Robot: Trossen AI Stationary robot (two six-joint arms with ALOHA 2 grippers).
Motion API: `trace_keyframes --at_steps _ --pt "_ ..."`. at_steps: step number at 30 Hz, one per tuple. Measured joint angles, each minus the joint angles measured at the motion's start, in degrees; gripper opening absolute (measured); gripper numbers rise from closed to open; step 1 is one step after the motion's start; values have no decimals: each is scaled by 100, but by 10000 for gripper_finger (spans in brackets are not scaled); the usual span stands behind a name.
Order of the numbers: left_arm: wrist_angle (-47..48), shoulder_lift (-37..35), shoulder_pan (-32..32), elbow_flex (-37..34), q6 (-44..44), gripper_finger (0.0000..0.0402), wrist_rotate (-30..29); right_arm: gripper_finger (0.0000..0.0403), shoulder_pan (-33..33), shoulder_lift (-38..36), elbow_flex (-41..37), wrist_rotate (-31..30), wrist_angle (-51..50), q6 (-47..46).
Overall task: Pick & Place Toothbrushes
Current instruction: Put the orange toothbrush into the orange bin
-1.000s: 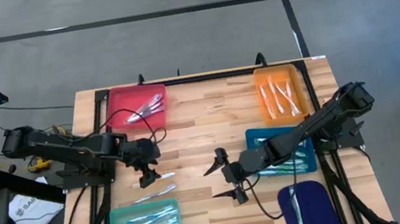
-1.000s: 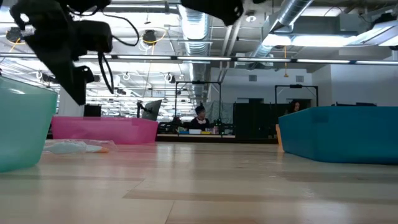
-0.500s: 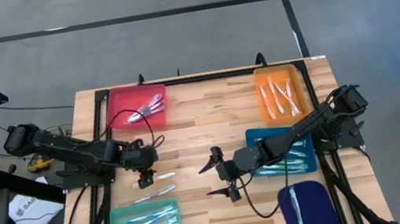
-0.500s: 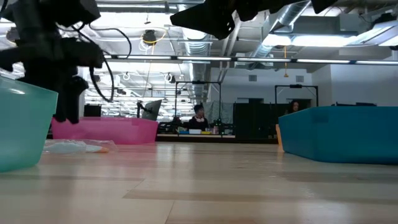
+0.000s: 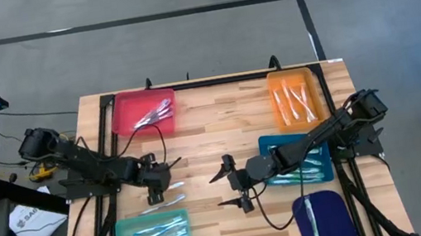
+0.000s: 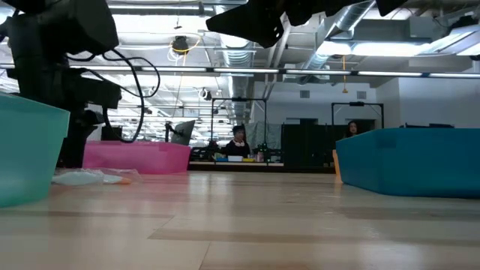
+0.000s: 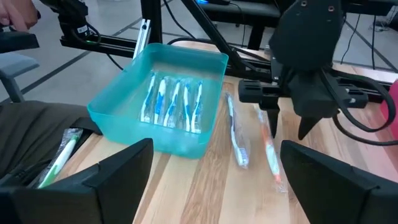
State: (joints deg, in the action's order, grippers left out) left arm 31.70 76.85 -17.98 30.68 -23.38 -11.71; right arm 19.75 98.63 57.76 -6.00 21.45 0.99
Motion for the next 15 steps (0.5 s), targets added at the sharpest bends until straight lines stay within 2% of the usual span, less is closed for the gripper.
trace_keyframes --at_steps 7,15 --pt "-193 -57 -63 -20 5 208 -157 346 0 0 0 0 0 0" --pt "-173 -154 -44 -20 41 198 -1273 346 -2 0 0 -1 2 0"
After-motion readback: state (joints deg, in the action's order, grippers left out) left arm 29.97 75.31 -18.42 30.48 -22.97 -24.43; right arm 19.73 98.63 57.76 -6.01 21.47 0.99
